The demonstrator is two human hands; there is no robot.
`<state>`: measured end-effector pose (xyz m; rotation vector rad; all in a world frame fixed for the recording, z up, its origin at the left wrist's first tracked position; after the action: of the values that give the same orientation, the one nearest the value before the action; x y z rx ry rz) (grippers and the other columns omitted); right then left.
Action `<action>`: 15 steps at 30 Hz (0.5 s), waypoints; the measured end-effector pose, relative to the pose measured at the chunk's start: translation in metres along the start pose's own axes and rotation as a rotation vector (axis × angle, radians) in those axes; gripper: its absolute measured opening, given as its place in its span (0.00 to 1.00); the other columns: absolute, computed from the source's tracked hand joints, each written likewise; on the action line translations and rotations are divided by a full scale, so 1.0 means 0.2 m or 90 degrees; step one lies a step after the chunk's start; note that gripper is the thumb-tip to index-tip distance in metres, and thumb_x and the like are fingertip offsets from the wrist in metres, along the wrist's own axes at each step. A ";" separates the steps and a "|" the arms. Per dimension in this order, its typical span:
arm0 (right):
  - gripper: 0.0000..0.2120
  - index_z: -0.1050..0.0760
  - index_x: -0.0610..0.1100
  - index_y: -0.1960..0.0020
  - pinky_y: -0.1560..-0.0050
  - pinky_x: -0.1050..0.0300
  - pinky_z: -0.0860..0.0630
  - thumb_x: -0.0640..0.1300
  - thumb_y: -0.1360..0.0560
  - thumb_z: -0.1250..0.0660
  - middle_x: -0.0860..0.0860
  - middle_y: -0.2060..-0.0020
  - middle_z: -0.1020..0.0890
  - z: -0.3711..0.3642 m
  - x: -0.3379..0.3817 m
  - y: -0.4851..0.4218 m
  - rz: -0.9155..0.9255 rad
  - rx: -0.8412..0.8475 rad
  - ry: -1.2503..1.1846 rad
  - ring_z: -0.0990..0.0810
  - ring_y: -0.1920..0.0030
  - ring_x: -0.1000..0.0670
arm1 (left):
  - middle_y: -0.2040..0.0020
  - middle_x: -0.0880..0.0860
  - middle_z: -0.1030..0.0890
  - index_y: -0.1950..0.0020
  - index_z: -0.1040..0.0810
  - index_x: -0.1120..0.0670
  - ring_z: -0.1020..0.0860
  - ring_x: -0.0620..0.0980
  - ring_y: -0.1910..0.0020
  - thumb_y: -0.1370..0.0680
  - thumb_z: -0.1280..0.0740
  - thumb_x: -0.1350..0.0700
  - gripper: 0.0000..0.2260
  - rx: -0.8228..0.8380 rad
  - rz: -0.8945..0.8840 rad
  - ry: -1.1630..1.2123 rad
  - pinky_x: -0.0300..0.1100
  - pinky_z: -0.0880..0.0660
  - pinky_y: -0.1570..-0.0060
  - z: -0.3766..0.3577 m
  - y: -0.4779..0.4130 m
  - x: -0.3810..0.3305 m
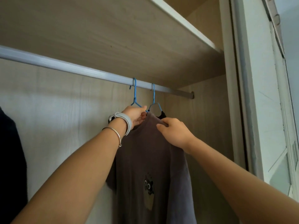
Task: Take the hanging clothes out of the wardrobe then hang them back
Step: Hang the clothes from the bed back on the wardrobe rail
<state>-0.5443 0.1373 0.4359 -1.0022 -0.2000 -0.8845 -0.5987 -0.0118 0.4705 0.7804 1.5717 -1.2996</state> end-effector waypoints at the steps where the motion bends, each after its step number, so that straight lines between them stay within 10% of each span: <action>1: 0.14 0.24 0.37 0.46 0.48 0.51 0.26 0.45 0.22 0.43 0.41 0.50 0.19 -0.01 -0.02 0.01 -0.005 0.000 -0.025 0.22 0.47 0.42 | 0.65 0.50 0.26 0.63 0.29 0.55 0.27 0.44 0.66 0.23 0.36 0.56 0.09 -0.001 -0.006 -0.019 0.35 0.28 0.63 0.00 0.01 0.01; 9: 0.10 0.20 0.42 0.51 0.43 0.46 0.23 0.47 0.25 0.35 0.46 0.53 0.16 -0.10 -0.24 0.20 -0.081 -0.026 -0.206 0.18 0.50 0.47 | 0.48 0.54 0.24 0.35 0.29 0.60 0.25 0.49 0.47 0.23 0.36 0.56 0.18 0.006 -0.114 -0.081 0.40 0.26 0.49 -0.04 0.22 0.11; 15: 0.10 0.23 0.44 0.51 0.58 0.63 0.30 0.48 0.29 0.30 0.56 0.63 0.21 -0.30 -0.58 0.57 -0.102 -0.074 -0.207 0.22 0.55 0.55 | 0.31 0.56 0.35 0.28 0.38 0.57 0.26 0.50 0.39 0.24 0.34 0.58 0.26 0.012 -0.212 -0.368 0.36 0.30 0.39 -0.10 0.62 0.76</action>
<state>-0.5514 0.1802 0.2682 -1.2504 -0.5140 -0.8817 -0.5505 0.0244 0.2838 0.1180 1.2428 -1.6017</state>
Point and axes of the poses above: each hand's wrist, its own y-axis away from the middle knuckle, its own z-axis out of the back of the hand, x = y × z, the point moved 5 cm from there along -y, towards the middle knuckle
